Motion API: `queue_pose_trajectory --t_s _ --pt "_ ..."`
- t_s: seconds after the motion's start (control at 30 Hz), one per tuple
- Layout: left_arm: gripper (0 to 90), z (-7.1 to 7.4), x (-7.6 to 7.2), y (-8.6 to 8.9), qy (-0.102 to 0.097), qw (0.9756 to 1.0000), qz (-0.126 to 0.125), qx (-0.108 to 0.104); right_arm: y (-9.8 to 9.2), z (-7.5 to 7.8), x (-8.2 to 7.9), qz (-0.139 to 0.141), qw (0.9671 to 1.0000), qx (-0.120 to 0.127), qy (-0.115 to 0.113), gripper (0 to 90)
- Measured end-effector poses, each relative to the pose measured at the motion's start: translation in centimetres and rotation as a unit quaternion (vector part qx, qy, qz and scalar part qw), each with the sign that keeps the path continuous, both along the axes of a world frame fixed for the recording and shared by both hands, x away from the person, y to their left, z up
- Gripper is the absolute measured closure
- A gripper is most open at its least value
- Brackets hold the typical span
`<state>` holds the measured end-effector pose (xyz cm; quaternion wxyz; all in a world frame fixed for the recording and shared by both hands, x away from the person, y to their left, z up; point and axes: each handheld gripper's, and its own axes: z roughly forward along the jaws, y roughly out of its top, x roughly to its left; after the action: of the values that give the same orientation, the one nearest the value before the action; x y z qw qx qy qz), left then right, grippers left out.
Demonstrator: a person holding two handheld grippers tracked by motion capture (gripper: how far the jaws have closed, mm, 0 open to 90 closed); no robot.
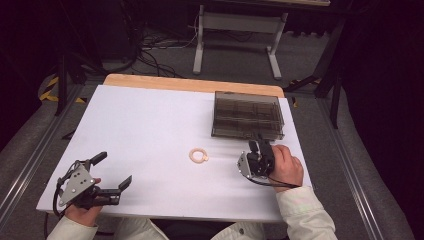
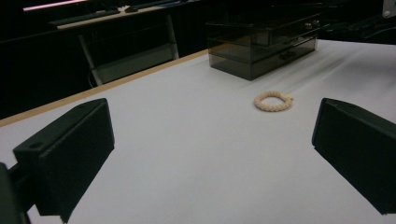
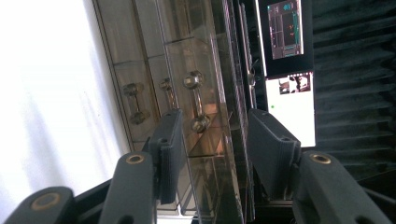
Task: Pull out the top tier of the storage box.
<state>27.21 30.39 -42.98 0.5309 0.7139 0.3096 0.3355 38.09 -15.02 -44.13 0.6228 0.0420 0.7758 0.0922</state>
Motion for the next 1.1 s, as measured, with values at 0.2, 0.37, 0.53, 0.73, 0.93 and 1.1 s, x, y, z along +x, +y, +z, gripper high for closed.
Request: queue_pose_trajectory --t_s 0.2,0.37,0.53,0.73,0.93,1.1 --pt "0.1 0.0 0.0 0.0 -0.001 1.0 0.001 0.0 -0.3 0.8 -0.5 0.008 0.9998 0.016 0.0 53.0" --pt "0.1 0.0 0.0 0.0 0.0 1.0 0.0 0.0 -0.5 1.4 -1.2 0.03 0.9967 0.074 0.008 51.3" --pt "0.1 0.0 0.0 0.0 0.0 1.0 0.0 -0.001 -0.8 2.2 -1.8 0.062 0.9905 0.118 0.035 51.2" --pt "0.1 0.0 0.0 0.0 0.001 1.0 0.001 0.0 -1.3 3.2 -2.1 0.093 0.9786 0.171 0.067 45.4" --pt "0.1 0.0 0.1 0.1 -0.001 1.0 -0.007 0.006 -2.2 4.9 -2.2 0.125 0.9533 0.251 0.113 44.6" --pt "0.1 0.0 0.0 0.0 0.002 1.0 0.001 0.0 -3.2 6.0 -2.1 0.14 0.9325 0.301 0.143 44.4"
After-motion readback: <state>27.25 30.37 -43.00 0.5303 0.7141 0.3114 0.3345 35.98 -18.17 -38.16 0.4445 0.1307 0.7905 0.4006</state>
